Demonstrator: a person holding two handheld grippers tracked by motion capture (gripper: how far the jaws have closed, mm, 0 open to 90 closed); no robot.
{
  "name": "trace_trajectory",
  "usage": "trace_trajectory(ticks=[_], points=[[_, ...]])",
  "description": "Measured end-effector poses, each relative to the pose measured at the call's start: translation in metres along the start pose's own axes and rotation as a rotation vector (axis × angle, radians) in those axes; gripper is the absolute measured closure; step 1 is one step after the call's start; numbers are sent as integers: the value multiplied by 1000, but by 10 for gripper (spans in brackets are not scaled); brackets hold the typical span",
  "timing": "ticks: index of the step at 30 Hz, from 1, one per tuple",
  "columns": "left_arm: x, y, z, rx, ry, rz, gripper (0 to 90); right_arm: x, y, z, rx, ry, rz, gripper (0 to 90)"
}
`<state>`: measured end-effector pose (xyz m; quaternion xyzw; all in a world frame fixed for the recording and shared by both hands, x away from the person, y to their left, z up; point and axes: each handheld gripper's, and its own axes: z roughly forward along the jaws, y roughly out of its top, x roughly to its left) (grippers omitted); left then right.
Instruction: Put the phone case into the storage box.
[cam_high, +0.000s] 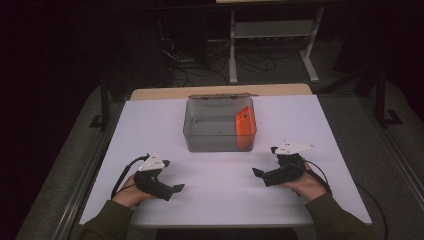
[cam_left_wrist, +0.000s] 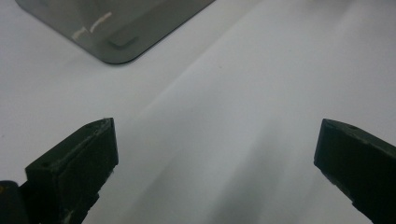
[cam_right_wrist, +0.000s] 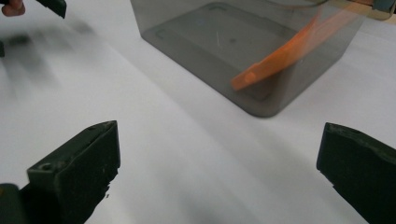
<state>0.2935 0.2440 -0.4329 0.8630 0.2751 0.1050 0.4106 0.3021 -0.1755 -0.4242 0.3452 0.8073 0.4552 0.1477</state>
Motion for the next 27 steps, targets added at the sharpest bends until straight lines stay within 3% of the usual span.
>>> trace_trajectory(ticks=[21,27], points=[[-1,0,1,4,-4,10,0,4,-28,-12,-23,-38,-7,0],[-1,-1,1,4,-5,12,0,3,-31,-11,-5,-43,-11,0]])
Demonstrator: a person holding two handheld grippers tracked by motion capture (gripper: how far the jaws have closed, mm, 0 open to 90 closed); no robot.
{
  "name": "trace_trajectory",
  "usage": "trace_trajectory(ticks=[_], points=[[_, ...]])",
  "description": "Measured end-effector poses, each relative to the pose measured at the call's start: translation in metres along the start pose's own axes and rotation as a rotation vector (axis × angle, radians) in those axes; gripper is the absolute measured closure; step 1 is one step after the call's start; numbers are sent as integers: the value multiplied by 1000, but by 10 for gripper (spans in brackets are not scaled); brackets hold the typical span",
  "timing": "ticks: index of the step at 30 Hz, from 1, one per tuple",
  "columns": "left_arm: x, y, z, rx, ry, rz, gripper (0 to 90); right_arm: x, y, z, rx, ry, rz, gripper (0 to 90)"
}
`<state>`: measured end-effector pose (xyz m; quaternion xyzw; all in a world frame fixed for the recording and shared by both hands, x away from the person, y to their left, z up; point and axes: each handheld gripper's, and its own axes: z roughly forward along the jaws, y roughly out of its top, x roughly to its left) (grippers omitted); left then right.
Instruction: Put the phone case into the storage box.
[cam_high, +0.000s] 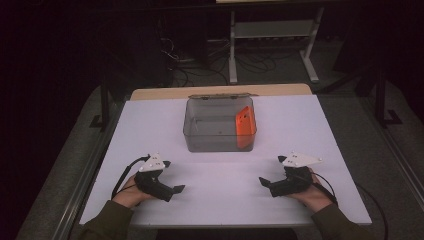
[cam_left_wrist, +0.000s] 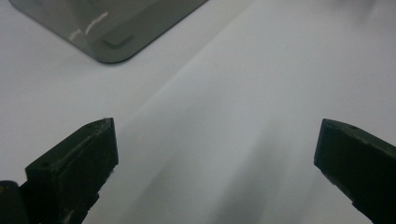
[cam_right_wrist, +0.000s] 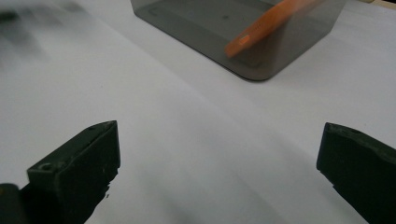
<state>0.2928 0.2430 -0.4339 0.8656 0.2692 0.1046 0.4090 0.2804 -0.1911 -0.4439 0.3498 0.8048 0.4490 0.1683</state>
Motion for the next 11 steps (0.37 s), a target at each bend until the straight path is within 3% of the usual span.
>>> trace_trajectory(ticks=[11], points=[[0,0,1,2,-2,2,0,0,-2,-1,10,-6,-3,0]])
